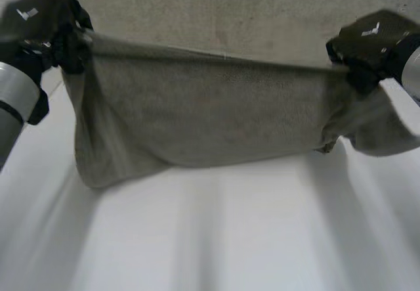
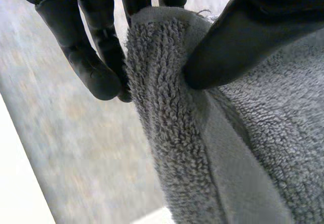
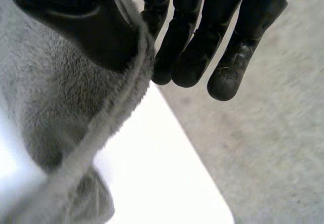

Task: Fold the towel.

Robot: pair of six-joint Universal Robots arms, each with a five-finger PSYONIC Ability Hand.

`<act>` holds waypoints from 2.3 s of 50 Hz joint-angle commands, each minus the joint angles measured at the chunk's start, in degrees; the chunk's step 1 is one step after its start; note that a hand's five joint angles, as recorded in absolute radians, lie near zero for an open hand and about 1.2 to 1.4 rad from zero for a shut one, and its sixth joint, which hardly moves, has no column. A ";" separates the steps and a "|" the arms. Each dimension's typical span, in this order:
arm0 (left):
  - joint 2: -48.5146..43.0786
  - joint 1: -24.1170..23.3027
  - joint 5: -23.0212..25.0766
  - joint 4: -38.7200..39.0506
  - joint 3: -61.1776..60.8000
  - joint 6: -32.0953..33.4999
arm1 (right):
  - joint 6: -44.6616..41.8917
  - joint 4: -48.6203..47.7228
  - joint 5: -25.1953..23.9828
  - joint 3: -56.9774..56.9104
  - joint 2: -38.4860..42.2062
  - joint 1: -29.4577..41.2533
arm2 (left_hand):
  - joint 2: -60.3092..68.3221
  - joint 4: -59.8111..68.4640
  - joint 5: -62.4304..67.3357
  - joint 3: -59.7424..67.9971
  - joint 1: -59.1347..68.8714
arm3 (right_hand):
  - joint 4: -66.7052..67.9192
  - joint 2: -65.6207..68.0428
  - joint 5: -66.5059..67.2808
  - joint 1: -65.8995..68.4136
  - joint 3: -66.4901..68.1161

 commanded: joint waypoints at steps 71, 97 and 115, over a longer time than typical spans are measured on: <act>-25.24 8.90 6.96 22.24 -12.56 18.48 | -5.85 -36.07 8.57 28.35 17.94 1.01 | -6.37 -10.50 -17.14 -11.19 -4.43 | -24.77 -23.63 -24.89 -24.72 -24.66; -23.75 7.93 6.96 22.41 -15.64 18.57 | 12.51 -36.86 3.75 33.36 10.56 -1.01 | -6.37 -10.50 -17.14 -11.19 -4.43 | -53.50 -52.36 -53.62 -53.45 -53.39; -23.66 8.37 6.96 22.77 -15.55 18.39 | 17.79 -40.99 2.51 33.20 16.87 -0.13 | -6.37 -10.50 -17.14 -11.19 -4.43 | -51.35 -50.21 -51.47 -51.30 -51.24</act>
